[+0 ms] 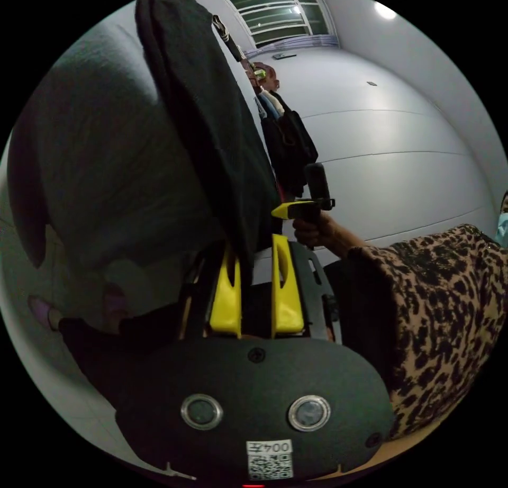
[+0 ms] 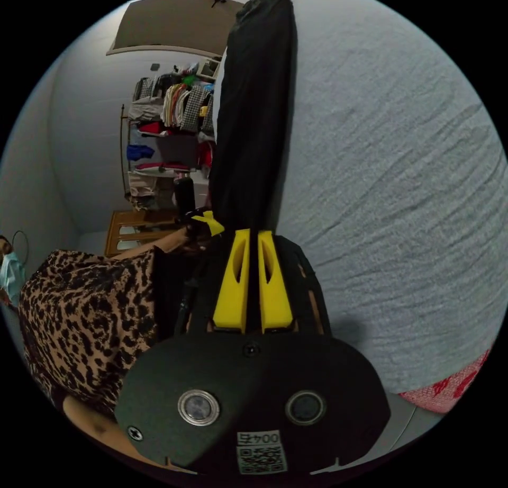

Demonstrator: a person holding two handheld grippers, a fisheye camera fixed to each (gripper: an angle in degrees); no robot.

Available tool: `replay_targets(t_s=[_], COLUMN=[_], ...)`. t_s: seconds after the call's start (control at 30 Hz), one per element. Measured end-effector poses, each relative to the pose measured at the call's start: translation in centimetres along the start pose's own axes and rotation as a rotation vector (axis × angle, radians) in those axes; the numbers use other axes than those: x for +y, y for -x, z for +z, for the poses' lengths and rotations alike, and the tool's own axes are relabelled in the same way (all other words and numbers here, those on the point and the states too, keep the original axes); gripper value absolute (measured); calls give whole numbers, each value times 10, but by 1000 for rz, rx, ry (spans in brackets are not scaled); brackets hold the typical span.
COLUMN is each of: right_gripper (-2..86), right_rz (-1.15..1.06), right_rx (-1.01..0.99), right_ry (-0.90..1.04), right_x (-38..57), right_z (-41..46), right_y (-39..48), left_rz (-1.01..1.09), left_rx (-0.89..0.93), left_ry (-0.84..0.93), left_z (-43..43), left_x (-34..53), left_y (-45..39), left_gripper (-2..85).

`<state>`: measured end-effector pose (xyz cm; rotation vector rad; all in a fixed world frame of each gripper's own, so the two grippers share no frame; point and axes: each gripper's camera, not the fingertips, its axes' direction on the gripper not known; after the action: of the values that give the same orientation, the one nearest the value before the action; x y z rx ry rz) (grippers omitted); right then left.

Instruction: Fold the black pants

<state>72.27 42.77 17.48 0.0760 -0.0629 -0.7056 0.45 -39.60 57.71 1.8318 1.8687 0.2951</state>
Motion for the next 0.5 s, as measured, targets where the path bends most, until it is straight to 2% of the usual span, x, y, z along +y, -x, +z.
replay_targets(t_s=[0.1,0.13,0.17,0.2,0.27,0.3,0.4,0.5], right_gripper=[28,25,22,21,19,19,20,25], right_rz=[-117,-175,-185,-158,54,75,-32,3], right_rx=[66,182,284,298,182,154,190,200], right_ry=[-91,-107,-70,-48,11,0,-59,-44], right_x=[-1,0,-1,-3,-4,-3,-1,-2], right_z=[-40,-56,-60,-58,-47,-47,-62,-64], right_y=[58,85,90,82,21,14,39,15], left_rz=[-17,28,11,-15,-127,-135,-63,-165], left_rx=[44,5,-34,-37,-29,-37,-96,-31], left_ry=[-84,-93,-37,-1,87,92,99,104], left_z=[-18,-18,-7,1,23,23,23,30], left_x=[3,6,8,9,11,11,9,15], left_y=[-24,-33,-26,-19,13,15,7,33], left_gripper=[52,47,44,42,38,37,35,35])
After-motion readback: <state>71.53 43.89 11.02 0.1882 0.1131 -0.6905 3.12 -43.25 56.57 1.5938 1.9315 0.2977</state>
